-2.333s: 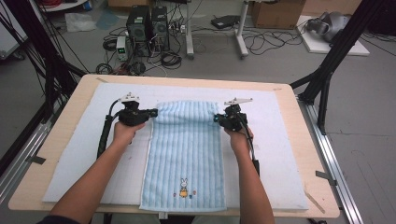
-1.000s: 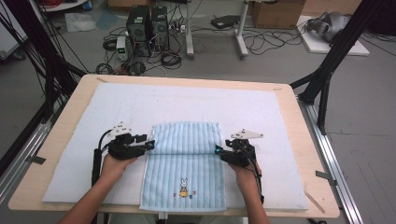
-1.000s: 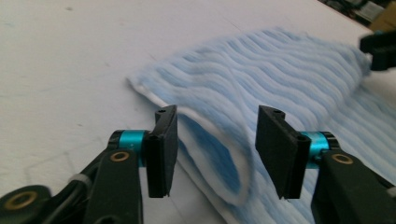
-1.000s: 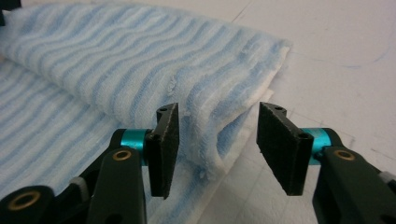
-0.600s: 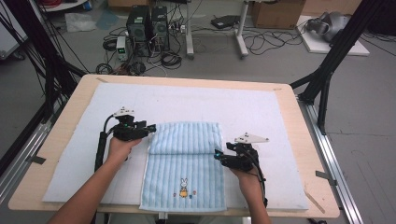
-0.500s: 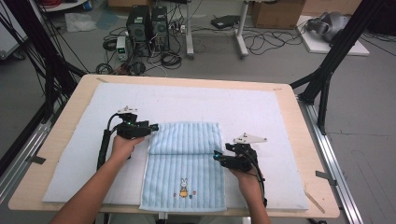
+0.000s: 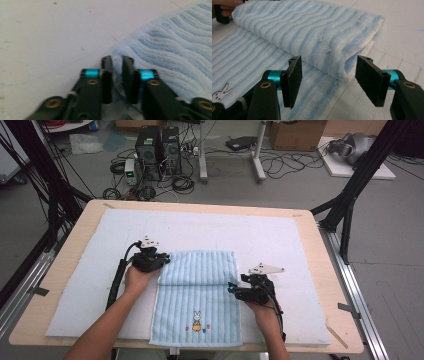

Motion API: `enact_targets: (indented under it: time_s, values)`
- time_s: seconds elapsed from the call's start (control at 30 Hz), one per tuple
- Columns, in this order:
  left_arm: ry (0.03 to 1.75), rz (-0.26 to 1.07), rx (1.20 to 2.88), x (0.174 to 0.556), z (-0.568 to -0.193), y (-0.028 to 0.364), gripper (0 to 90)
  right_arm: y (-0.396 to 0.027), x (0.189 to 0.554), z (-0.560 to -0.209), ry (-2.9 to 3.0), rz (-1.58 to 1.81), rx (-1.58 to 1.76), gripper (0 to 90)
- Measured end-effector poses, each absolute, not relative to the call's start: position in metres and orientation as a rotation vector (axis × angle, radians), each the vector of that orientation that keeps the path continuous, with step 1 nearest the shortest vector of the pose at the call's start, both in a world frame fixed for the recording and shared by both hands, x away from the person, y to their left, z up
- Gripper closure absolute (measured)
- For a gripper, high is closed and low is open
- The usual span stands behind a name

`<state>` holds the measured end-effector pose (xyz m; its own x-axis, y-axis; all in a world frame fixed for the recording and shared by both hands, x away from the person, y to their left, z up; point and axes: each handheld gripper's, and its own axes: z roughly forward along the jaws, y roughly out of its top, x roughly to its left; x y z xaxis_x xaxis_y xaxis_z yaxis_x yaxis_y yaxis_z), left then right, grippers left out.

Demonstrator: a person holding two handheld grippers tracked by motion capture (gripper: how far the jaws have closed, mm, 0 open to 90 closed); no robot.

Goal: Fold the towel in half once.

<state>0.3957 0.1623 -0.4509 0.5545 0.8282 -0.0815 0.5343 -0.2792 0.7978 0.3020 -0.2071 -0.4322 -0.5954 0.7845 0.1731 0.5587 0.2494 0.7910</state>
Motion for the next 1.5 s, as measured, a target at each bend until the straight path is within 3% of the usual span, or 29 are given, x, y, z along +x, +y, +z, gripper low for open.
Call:
enact_targets:
  time_s: [0.33, 0.8, 1.23, 1.33, 1.5]
  values:
    - [1.089, 0.326, 1.794, 0.391, -0.436, 0.175, 87.1, -0.209, 0.304, -0.434, 2.252, 1.269, 1.272, 36.0]
    - [0.972, 0.248, 1.728, 0.363, -0.415, 0.180, 87.1, -0.215, 0.307, -0.430, 2.167, 1.313, 1.357, 36.0]
    - [0.957, 0.212, 1.727, 0.355, -0.413, 0.181, 87.0, -0.196, 0.382, -0.420, 2.144, 1.172, 1.493, 40.4]
    - [0.966, 0.218, 1.722, 0.356, -0.414, 0.183, 87.0, -0.181, 0.396, -0.424, 2.154, 1.100, 1.476, 52.4]
    - [0.984, 0.216, 1.731, 0.359, -0.417, 0.185, 87.0, -0.163, 0.412, -0.434, 2.167, 0.964, 1.505, 55.2]
